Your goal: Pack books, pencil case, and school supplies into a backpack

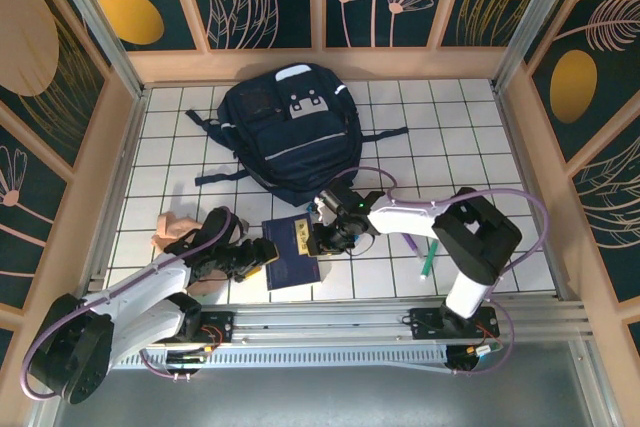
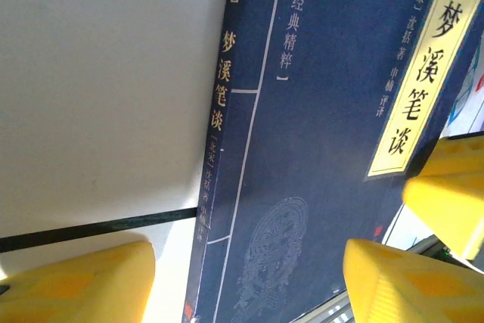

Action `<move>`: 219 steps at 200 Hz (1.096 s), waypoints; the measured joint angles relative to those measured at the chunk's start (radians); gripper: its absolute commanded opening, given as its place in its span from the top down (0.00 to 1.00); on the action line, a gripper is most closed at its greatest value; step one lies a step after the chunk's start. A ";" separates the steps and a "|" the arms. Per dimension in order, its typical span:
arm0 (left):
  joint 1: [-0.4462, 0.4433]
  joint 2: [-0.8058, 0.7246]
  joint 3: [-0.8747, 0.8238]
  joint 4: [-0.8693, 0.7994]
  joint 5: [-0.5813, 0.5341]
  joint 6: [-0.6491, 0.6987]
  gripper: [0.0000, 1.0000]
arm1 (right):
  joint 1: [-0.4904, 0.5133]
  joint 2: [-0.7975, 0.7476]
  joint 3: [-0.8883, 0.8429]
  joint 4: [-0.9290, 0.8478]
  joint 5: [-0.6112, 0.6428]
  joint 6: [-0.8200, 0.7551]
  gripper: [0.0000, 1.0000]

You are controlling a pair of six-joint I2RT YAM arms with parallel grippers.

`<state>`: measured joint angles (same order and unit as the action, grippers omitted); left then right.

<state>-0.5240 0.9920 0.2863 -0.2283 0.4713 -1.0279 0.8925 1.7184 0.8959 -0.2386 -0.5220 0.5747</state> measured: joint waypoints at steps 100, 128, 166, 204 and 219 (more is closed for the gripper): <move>0.000 0.023 -0.004 0.026 0.016 -0.029 0.35 | -0.022 0.047 0.019 0.005 -0.056 0.003 1.00; 0.002 0.038 -0.004 0.045 0.024 -0.048 0.42 | -0.041 0.060 0.019 0.010 -0.102 -0.011 0.99; 0.002 0.061 -0.016 0.111 0.051 -0.075 0.54 | -0.071 0.079 0.019 0.008 -0.166 -0.036 0.99; -0.011 0.016 -0.032 0.186 0.135 -0.106 0.64 | -0.107 0.092 0.031 -0.022 -0.204 -0.066 0.97; -0.021 -0.002 -0.032 0.283 0.179 -0.126 0.66 | -0.105 0.103 0.033 -0.007 -0.235 -0.072 0.97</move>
<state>-0.5446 0.9897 0.2543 0.0547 0.6506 -1.1534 0.7872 1.8210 0.9287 -0.2455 -0.7567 0.5026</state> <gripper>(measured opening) 0.352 0.050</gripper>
